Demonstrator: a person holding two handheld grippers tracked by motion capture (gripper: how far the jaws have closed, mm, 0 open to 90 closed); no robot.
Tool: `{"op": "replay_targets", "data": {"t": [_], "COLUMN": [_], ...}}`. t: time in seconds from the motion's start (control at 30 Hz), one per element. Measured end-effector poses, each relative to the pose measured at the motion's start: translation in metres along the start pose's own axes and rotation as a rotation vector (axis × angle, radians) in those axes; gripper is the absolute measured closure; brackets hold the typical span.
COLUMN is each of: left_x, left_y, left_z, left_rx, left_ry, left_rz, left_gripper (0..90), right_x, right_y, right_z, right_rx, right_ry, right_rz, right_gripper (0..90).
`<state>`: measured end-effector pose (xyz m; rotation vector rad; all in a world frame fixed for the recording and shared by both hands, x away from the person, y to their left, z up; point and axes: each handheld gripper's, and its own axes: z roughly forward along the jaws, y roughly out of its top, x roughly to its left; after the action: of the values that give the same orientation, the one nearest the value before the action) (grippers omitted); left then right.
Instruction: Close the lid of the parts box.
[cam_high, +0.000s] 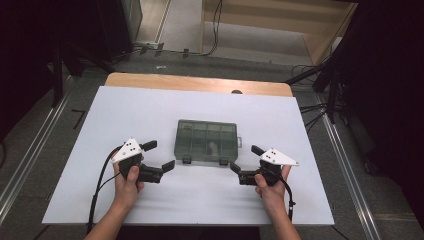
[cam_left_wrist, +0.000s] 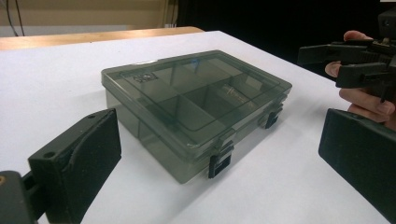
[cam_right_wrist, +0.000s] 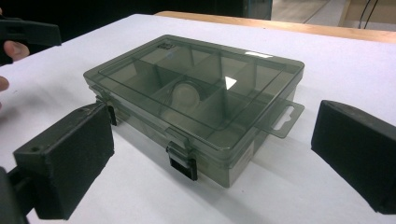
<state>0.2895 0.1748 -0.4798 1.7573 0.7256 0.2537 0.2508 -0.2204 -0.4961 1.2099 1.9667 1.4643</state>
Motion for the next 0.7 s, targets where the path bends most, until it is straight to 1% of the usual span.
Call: {"op": "replay_targets", "data": {"t": [0.13, 0.4, 0.53, 0.7], "left_x": [0.003, 0.009, 0.011, 0.015], "left_y": [-0.002, -0.004, -0.007, -0.009], "left_z": [-0.01, -0.031, -0.04, -0.052], "left_rx": [0.004, -0.018, -0.016, -0.018], "left_ry": [0.014, 0.04, 0.053, 0.071], "left_rz": [0.0, 0.002, 0.009, 0.006], "left_gripper": [0.0, 0.0, 0.0, 0.0], "right_x": [-0.003, -0.006, -0.008, -0.01], "right_y": [-0.001, -0.004, -0.006, -0.007], "right_z": [-0.003, -0.01, -0.012, -0.016], "right_rx": [0.003, 0.007, 0.008, 0.013], "right_ry": [-0.01, -0.026, -0.035, -0.044], "right_rz": [-0.002, -0.006, -0.007, -0.005], "right_gripper": [0.0, 0.0, 0.0, 0.0]}}
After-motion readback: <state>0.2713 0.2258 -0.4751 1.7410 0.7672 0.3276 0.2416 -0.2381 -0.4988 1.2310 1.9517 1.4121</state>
